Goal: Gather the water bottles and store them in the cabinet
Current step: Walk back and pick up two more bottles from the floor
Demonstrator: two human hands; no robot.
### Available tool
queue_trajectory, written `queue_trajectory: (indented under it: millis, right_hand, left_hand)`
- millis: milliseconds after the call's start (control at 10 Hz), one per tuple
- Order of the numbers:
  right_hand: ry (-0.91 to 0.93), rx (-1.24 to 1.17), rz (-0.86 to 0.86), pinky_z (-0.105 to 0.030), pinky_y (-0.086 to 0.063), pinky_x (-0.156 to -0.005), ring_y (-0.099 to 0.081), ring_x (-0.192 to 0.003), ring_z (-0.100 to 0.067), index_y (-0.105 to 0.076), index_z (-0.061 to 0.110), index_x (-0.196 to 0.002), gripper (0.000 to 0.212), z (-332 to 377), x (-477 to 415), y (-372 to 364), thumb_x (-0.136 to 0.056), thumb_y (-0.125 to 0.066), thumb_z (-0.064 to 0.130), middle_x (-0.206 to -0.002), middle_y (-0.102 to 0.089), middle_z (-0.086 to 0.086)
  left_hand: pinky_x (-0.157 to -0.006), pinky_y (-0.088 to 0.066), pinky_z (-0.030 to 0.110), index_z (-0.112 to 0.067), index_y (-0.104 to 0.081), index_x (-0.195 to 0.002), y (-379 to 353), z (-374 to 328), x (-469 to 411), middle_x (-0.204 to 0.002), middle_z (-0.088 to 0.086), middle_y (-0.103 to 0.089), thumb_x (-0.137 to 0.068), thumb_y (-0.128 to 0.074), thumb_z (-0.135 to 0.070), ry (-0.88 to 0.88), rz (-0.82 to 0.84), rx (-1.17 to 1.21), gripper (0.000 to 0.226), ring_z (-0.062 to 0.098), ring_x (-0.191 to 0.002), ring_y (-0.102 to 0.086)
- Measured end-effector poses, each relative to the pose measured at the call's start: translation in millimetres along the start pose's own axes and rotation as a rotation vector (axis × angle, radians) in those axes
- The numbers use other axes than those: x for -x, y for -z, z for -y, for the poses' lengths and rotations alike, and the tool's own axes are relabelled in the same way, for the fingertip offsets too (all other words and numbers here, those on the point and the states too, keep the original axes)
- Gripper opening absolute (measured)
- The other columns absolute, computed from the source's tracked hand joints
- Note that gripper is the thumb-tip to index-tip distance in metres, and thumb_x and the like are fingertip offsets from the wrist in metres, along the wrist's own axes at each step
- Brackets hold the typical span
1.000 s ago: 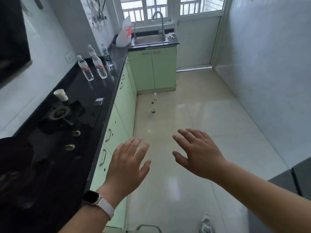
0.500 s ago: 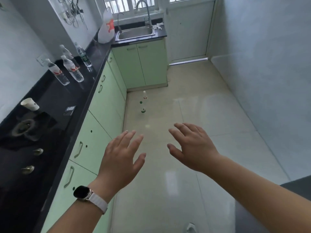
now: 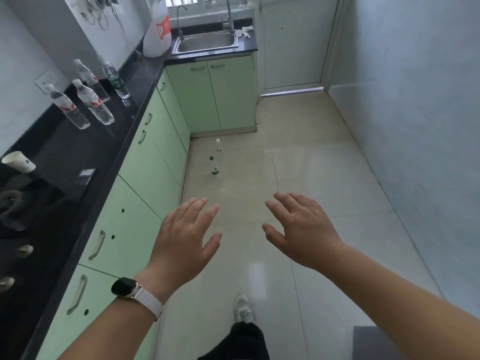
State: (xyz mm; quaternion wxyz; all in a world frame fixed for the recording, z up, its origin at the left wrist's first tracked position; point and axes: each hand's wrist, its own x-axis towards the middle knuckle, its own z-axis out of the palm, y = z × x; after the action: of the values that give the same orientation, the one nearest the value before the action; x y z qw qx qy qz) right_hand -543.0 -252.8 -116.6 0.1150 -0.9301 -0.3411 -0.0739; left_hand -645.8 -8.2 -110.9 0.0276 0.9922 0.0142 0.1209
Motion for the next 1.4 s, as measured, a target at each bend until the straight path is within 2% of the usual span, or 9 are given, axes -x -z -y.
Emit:
queue_trajectory:
  millis: [200, 400, 500, 800, 1100, 1400]
  right_hand:
    - [-0.007, 0.037, -0.012, -0.043, -0.047, -0.092, -0.059, -0.113, -0.034, -0.066, 0.014, -0.12, 0.055, -26, -72, -18, -0.087, -0.043, 0.052, -0.124, -0.064, -0.01]
    - [0.019, 0.103, 0.004, -0.042, -0.046, -0.094, -0.058, -0.114, -0.033, -0.065, 0.015, -0.121, 0.055, -42, -175, -27, -0.088, -0.043, 0.053, -0.126, -0.063, -0.01]
    - [0.016, 0.13, -0.019, -0.043, -0.044, -0.096, -0.057, -0.116, -0.033, -0.065, 0.015, -0.121, 0.054, -47, -229, -25, -0.088, -0.044, 0.053, -0.128, -0.063, -0.011]
    - [0.029, 0.184, -0.031, -0.042, -0.045, -0.096, -0.057, -0.115, -0.033, -0.065, 0.016, -0.121, 0.054, -63, -337, -26, -0.087, -0.043, 0.053, -0.127, -0.063, -0.01]
    - [0.144, 0.12, -0.014, -0.045, -0.043, -0.1, -0.056, -0.117, -0.035, -0.063, 0.015, -0.124, 0.055, -94, -432, -57, -0.088, -0.044, 0.053, -0.128, -0.062, -0.012]
    - [0.285, 0.043, 0.014, -0.046, -0.04, -0.103, -0.054, -0.12, -0.034, -0.061, 0.016, -0.127, 0.056, -169, -560, -81, -0.089, -0.044, 0.053, -0.129, -0.061, -0.011]
  left_hand:
    - [-0.101, -0.045, 0.049, -0.02, -0.061, -0.134, -30, 32, -74, -0.137, 0.009, -0.062, -0.088, -0.047, -0.049, -0.019, 0.004, 0.007, 0.056, 0.033, -0.128, -0.055]
    - [-0.102, -0.033, 0.044, -0.017, -0.064, -0.131, -53, 82, -174, -0.135, 0.012, -0.063, -0.087, -0.048, -0.047, -0.07, -0.047, 0.013, 0.056, 0.035, -0.126, -0.056]
    - [-0.102, -0.044, 0.048, -0.018, -0.064, -0.131, -59, 106, -221, -0.135, 0.011, -0.063, -0.087, -0.048, -0.047, -0.102, -0.058, 0.022, 0.056, 0.033, -0.128, -0.056]
    - [-0.104, -0.046, 0.054, -0.018, -0.063, -0.132, -72, 152, -325, -0.136, 0.011, -0.062, -0.088, -0.048, -0.046, -0.142, -0.081, 0.039, 0.054, 0.034, -0.129, -0.055]
    - [-0.104, -0.045, 0.053, -0.018, -0.064, -0.131, -92, 178, -400, -0.136, 0.012, -0.062, -0.087, -0.049, -0.045, -0.098, -0.095, 0.006, 0.054, 0.034, -0.129, -0.055]
    - [-0.105, -0.044, 0.053, -0.017, -0.062, -0.133, -115, 195, -511, -0.136, 0.011, -0.062, -0.089, -0.049, -0.045, 0.044, -0.047, -0.076, 0.053, 0.035, -0.129, -0.055]
